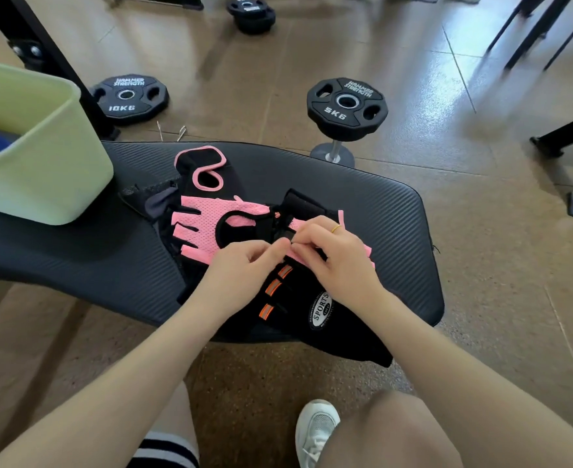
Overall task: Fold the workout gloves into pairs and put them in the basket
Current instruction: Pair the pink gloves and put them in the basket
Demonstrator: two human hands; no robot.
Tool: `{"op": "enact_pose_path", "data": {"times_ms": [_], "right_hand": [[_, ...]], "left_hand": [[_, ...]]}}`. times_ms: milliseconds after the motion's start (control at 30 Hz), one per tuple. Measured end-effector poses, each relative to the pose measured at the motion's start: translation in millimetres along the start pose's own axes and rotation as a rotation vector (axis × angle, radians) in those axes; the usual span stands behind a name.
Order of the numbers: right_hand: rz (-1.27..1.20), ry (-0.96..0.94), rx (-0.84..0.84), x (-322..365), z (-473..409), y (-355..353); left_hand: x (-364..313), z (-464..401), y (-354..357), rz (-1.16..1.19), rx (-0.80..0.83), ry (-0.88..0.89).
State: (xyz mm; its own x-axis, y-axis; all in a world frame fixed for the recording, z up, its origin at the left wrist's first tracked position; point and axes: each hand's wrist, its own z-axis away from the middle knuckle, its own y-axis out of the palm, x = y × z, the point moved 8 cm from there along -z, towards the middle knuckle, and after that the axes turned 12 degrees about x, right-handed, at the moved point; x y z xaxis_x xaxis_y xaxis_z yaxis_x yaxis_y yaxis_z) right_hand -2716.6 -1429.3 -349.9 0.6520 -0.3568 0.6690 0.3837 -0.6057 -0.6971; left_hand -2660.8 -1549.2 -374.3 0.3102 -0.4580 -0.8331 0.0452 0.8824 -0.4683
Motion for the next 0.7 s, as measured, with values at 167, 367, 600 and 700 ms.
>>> {"op": "enact_pose_path", "data": {"times_ms": [167,367,600,700], "right_hand": [[-0.105,0.036,-0.085,0.0,10.3,0.3],[0.069,0.045,-0.133,8.7,12.6,0.1],[0.099,0.077,-0.084,10.0,9.1,0.4],[-0.204,0.204,0.006,-5.9,6.0,-0.7]], "left_hand": [[-4.2,5.4,6.3,0.279,0.053,0.038],[-7.2,7.3,6.3,0.278,0.053,0.111],[-1.7,4.3,6.7,0.236,0.061,0.124],[1.3,3.2,8.4,0.258,0.075,0.117]]}}
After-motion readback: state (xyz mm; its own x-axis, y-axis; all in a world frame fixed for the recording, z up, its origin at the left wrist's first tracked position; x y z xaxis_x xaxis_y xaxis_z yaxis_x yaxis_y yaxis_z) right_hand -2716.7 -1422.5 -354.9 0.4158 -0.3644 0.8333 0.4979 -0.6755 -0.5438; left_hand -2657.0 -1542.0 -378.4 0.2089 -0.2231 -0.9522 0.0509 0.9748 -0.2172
